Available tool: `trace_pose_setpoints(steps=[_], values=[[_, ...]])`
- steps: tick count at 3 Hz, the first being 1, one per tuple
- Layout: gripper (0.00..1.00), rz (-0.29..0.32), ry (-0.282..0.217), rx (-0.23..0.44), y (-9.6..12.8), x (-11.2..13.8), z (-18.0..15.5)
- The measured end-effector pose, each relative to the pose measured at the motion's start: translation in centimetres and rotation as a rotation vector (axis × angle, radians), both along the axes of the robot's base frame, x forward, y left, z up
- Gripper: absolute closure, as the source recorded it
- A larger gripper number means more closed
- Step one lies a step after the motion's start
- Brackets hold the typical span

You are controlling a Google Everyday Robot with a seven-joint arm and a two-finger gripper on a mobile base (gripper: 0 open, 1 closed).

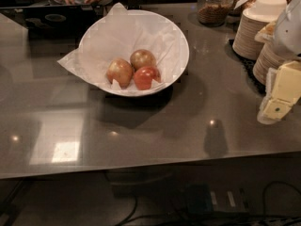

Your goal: Pick apple from white bowl

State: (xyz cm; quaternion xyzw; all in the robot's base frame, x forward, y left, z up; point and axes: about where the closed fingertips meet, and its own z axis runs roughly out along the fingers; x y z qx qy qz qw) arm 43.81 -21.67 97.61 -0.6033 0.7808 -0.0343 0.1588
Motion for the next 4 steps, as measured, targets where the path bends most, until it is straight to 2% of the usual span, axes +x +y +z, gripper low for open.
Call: trace_pose_setpoints(steps=[1,2,3,4], values=[[0.00,0.000,0.000,0.000,0.0,0.0,0.0],[0.00,0.020,-0.024,0.010,1.1,1.1,0.2],[0.00,0.076,-0.048,0.040,3.6,3.0,0.2],[0.00,0.195,-0.087,0.091,8.4,5.8,1.3]])
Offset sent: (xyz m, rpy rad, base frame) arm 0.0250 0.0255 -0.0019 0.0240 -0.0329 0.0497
